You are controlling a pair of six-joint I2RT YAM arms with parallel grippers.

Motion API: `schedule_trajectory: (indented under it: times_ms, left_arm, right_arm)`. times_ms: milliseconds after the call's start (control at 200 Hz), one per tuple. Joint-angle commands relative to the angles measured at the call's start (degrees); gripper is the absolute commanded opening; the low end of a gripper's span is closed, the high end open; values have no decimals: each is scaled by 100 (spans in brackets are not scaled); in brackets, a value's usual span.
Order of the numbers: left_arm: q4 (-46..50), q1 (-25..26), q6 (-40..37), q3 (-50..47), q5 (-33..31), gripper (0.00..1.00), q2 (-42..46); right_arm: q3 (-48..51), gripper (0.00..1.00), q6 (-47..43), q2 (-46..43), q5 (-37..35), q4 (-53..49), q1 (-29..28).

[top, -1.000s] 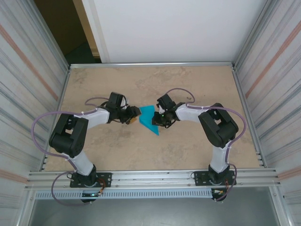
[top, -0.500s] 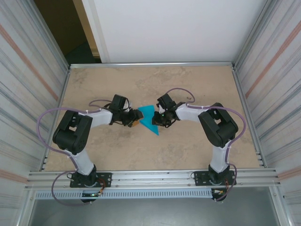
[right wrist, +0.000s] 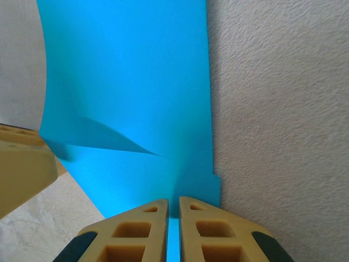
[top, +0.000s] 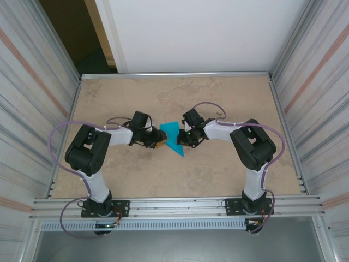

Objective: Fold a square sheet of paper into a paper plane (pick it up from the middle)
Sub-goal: Fourth fold the wing at the center of the table.

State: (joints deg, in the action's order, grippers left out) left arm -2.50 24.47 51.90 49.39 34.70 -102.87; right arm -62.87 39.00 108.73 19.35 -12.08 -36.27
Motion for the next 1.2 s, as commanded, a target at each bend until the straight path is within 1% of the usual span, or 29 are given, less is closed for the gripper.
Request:
schedule_trajectory:
  times_ms: [0, 185, 296, 872, 1047, 1198]
  left_arm:
    - [-201, 32, -41, 113, 244, 33, -98]
    - [-278, 32, -9, 141, 274, 27, -135]
    - [-285, 32, -22, 133, 274, 26, -144]
    - [-533, 32, 212, 168, 318, 26, -352]
    - [-515, 29, 261, 135, 226, 21, -311]
    - [-474, 24, 292, 104, 100, 16, -225]
  right_arm:
    - [12, 13, 1, 125, 53, -93, 42]
    - [12, 13, 2, 122, 63, -93, 52]
    - [24, 13, 2, 107, 52, -92, 53]
    - [26, 15, -5, 83, 111, -58, 68]
    - [68, 16, 2, 20, 90, -27, 84]
    - [168, 21, 28, -198, 56, 104, 94]
